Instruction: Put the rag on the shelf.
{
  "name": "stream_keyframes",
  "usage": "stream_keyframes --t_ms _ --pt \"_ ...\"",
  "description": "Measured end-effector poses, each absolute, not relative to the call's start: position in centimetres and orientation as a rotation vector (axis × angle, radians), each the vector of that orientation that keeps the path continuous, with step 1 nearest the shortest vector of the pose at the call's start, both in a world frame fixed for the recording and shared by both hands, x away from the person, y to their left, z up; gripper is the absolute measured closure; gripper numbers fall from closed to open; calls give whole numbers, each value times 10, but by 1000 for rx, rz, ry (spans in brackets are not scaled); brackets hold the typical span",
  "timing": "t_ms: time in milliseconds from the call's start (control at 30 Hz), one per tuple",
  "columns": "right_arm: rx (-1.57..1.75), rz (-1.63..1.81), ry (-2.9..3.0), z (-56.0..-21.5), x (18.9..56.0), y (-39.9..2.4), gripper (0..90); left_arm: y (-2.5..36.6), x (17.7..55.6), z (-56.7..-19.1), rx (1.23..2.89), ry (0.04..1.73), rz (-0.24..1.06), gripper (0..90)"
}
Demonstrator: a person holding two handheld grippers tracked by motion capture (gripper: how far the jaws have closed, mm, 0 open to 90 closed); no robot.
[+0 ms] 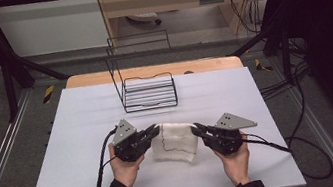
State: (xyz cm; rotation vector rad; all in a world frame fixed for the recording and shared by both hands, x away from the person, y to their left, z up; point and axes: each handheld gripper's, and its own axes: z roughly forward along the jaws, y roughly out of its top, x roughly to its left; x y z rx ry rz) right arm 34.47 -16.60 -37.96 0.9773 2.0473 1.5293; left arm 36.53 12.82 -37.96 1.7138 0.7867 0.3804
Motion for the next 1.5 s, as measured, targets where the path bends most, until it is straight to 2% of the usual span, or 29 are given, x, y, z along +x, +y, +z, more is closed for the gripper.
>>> stream_keyframes --t_ms 1500 --pt "766 1698 1823 -311 350 -146 806 149 362 -311 1528 712 548 835"
